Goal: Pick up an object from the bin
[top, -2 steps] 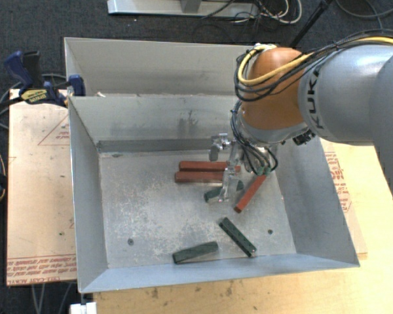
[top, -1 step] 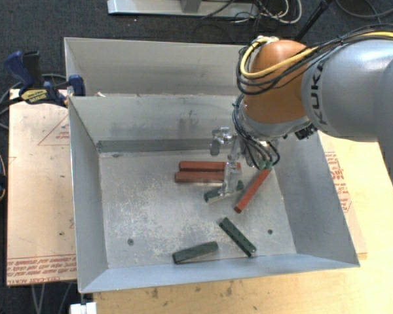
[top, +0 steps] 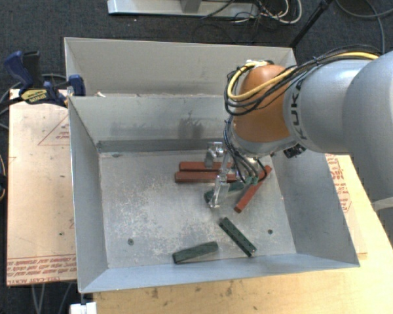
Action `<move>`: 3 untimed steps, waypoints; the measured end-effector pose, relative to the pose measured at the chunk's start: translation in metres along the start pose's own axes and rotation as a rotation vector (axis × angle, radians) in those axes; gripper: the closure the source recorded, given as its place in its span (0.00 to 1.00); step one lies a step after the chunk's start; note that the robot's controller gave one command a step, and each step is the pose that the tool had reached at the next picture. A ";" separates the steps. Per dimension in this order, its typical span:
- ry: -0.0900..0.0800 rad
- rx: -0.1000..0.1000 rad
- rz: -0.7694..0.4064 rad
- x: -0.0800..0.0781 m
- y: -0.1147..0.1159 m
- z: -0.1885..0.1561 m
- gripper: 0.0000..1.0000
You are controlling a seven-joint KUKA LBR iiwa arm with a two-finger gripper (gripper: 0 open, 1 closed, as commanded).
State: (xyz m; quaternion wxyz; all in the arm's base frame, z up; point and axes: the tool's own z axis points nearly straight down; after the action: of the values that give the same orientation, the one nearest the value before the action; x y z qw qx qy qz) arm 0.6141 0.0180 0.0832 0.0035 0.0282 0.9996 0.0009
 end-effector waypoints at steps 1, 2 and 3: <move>-0.008 -0.004 0.034 0.000 -0.007 0.007 1.00; -0.008 -0.004 0.034 -0.001 -0.007 0.007 1.00; -0.004 -0.003 0.035 0.000 -0.007 0.003 1.00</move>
Offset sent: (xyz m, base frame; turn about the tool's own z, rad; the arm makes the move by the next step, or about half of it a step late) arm 0.0000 0.0000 0.0000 0.0000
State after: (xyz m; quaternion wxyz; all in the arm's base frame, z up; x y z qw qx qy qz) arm 0.6133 0.0108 0.0800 0.0057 0.0454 0.9989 0.0026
